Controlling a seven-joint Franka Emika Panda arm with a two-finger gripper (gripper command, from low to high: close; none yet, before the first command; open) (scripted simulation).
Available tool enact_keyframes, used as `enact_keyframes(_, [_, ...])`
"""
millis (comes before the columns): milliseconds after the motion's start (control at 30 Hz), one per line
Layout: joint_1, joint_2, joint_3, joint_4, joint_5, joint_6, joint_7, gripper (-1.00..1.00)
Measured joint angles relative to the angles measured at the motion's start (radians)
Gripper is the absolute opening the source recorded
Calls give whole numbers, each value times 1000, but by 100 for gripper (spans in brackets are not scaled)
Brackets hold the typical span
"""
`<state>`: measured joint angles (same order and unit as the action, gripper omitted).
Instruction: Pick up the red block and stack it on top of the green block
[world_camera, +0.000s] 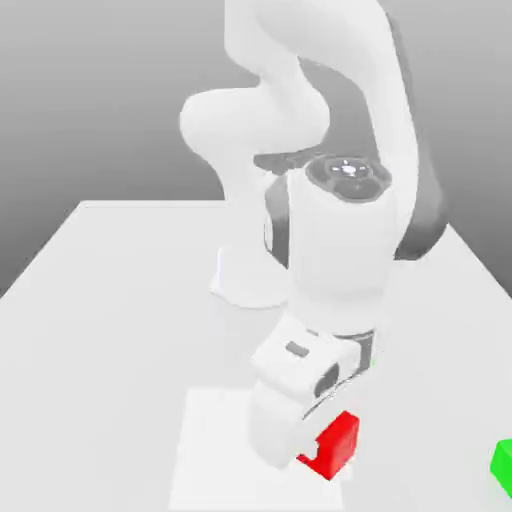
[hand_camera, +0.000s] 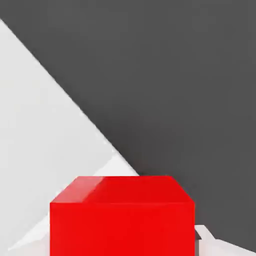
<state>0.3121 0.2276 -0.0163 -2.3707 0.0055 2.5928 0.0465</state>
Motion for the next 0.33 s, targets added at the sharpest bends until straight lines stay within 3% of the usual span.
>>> enact_keyframes(167, [129,109,103,107,-61,2,-25,-100])
enact_keyframes(200, [161,166,114,142,-81,24,-27,100])
enact_keyframes(333, [161,166,114,142,-81,24,-27,100])
